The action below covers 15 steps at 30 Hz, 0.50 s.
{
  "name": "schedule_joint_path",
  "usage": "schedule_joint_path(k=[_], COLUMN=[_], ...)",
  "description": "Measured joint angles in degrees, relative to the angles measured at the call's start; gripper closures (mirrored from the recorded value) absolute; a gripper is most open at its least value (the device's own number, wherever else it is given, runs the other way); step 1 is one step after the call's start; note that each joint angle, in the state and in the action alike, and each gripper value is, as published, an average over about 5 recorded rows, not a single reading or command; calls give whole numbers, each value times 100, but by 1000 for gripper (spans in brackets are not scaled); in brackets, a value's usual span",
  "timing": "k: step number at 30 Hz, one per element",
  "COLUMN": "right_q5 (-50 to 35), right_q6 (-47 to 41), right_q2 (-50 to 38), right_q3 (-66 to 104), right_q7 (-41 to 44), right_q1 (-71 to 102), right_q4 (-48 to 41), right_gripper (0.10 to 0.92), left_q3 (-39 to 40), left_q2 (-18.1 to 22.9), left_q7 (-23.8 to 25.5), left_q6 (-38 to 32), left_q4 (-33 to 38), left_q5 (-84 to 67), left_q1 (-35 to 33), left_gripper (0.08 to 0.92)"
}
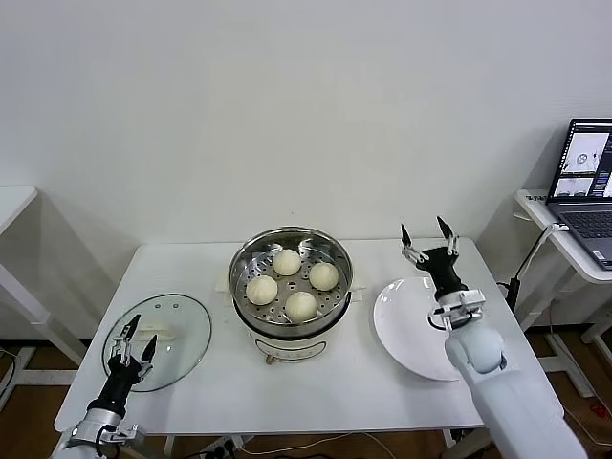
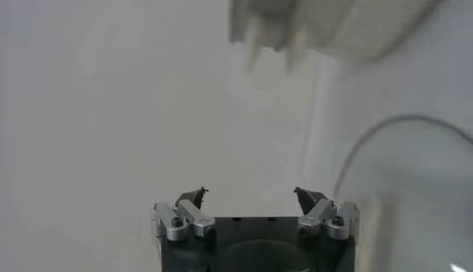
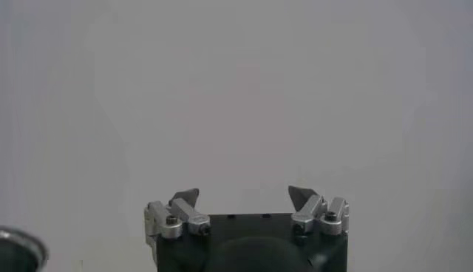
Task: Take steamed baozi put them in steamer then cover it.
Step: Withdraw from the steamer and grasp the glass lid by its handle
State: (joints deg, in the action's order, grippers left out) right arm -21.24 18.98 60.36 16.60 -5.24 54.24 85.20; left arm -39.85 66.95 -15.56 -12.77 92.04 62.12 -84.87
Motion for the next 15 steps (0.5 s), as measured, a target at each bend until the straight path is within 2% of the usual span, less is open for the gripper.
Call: schedule_joint_path(k=[15], right_q5=[303], right_q6=[139], right_q2=[479], right_q3=[496], right_q7=[9], right_q1=[713], right_q4=[20], right_gripper=[203], left_q3=[59], left_q2=[99], left_q7=[-450], left_q6=[-24], left_q4=[-825], left_q5=[597], left_q1=[494], left_gripper=[177])
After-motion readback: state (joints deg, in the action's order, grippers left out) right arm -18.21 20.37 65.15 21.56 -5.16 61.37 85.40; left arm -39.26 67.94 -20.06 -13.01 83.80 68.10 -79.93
